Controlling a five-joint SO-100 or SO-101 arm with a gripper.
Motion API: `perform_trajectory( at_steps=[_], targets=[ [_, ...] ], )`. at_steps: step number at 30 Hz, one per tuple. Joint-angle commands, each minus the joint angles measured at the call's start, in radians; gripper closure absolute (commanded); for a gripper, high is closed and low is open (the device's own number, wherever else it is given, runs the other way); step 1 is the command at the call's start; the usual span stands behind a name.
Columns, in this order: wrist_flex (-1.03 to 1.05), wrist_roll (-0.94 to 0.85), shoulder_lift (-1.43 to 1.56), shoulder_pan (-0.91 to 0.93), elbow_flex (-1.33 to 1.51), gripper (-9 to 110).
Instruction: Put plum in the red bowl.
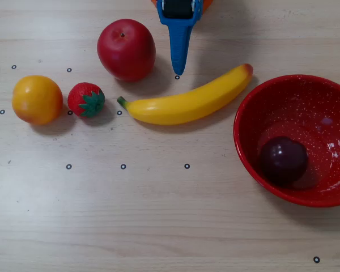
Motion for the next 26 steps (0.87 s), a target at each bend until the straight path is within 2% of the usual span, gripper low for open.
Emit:
perform_trajectory(
  at_steps=[1,26],
  targets=[
    [-0.006,-0.054,0.012,0.018,0.015,101],
    [0.006,-0.072,0.011,0.015,0.015,101]
  ],
)
